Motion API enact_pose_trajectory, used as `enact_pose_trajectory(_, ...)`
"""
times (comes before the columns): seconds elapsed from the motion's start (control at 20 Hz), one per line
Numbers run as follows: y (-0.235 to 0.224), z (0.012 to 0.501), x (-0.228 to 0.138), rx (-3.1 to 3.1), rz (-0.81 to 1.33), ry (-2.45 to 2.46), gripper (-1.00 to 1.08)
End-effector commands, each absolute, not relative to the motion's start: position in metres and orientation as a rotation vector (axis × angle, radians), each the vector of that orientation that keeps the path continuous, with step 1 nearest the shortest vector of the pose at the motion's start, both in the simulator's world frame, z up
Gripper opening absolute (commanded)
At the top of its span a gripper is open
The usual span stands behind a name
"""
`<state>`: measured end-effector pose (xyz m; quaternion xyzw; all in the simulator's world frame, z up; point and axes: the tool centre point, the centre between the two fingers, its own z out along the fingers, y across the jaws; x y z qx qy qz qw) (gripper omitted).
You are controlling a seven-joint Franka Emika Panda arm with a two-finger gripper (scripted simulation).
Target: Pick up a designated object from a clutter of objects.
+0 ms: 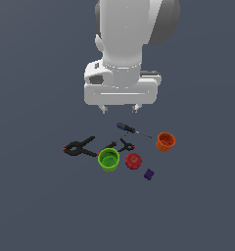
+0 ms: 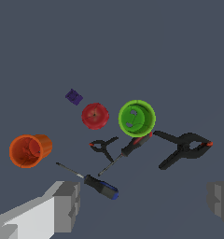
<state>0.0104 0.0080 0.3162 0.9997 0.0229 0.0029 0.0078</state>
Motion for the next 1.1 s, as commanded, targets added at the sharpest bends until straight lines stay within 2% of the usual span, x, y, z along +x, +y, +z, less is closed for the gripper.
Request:
enact_pose_trajectory(0.0,0.008,0.316,0.01,3.125,0.009,0.072,1.0)
enact_pose_trajectory(0.5,0.029,0.312,0.005,3.132,-0.041,0.165,1.0)
enact_pose_trajectory(1.05,0.028,0.301,0.006,3.125,-0.038,0.241,1.0)
